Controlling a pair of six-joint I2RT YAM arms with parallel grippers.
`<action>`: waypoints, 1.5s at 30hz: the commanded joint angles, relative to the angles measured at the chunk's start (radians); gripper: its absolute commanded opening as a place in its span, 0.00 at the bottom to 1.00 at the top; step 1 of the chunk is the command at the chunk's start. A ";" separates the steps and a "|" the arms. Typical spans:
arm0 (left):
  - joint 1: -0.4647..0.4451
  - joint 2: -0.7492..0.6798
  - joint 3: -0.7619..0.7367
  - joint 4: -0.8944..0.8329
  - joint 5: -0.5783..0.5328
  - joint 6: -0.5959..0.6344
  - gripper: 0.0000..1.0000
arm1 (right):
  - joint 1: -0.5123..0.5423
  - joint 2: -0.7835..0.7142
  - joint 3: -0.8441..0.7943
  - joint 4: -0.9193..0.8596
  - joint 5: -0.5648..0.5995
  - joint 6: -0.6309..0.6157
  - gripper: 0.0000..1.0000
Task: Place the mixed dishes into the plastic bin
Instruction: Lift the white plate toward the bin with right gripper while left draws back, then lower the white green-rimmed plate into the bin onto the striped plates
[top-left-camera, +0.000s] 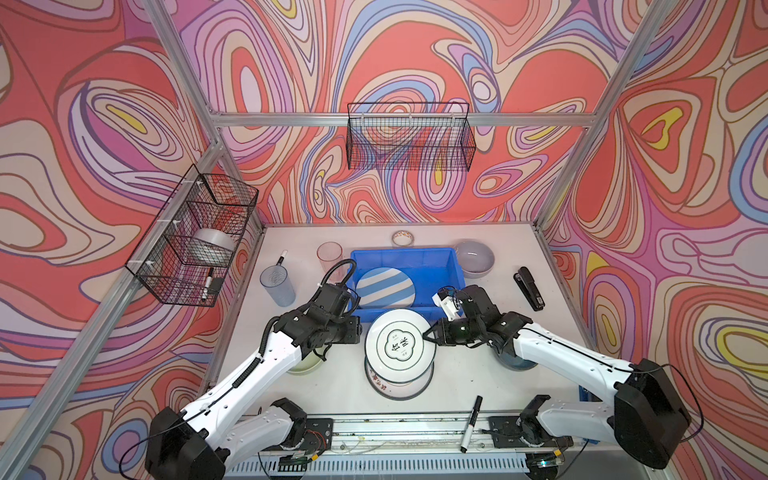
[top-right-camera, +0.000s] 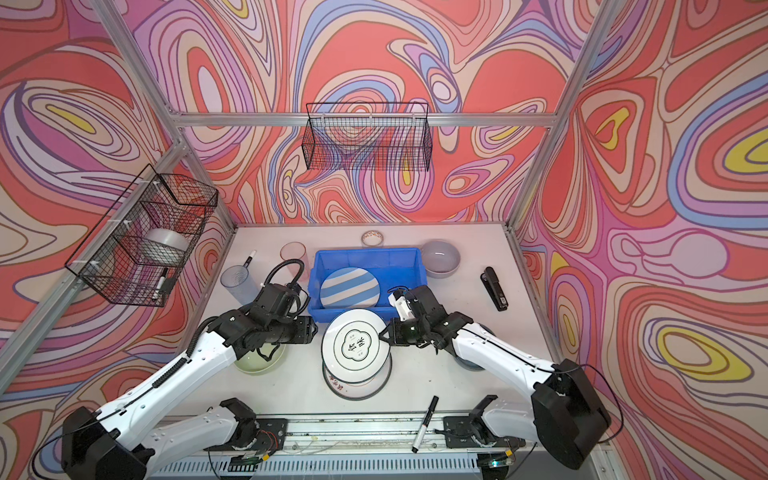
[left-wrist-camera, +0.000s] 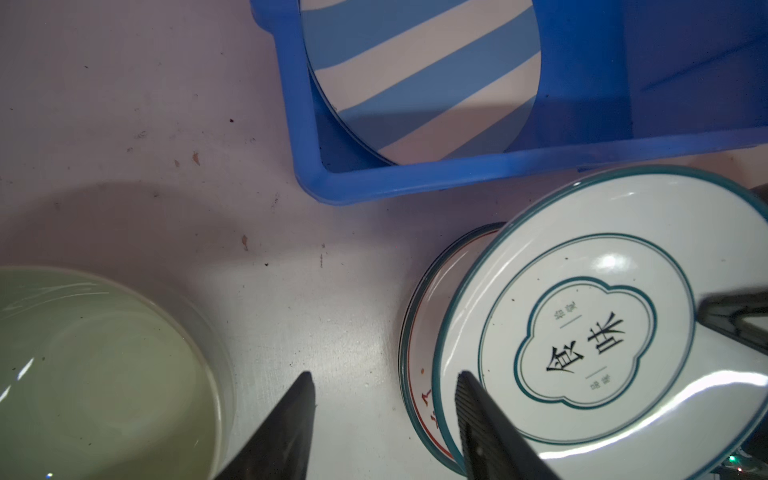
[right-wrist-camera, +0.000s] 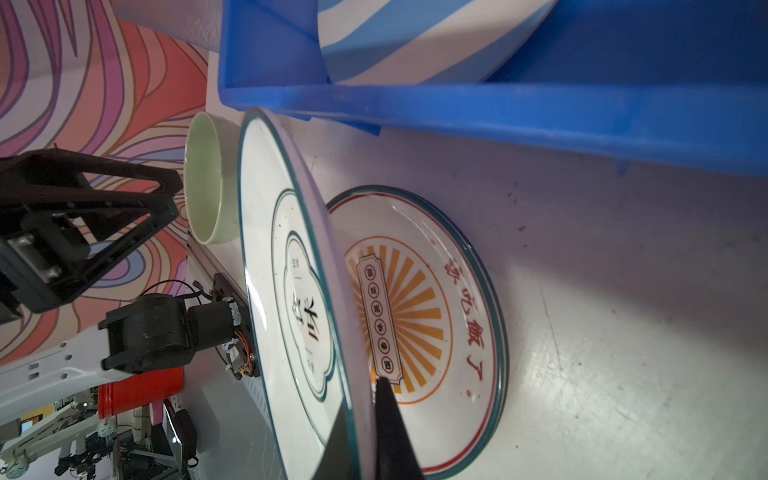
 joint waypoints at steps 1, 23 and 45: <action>0.053 0.012 0.051 -0.033 0.032 0.060 0.58 | 0.004 -0.020 0.084 -0.002 0.007 -0.015 0.00; 0.197 0.267 0.153 0.132 0.091 0.109 0.42 | -0.117 0.197 0.452 -0.078 0.211 -0.058 0.00; 0.204 0.392 0.200 0.136 0.088 0.104 0.32 | -0.206 0.542 0.630 0.002 0.108 -0.109 0.00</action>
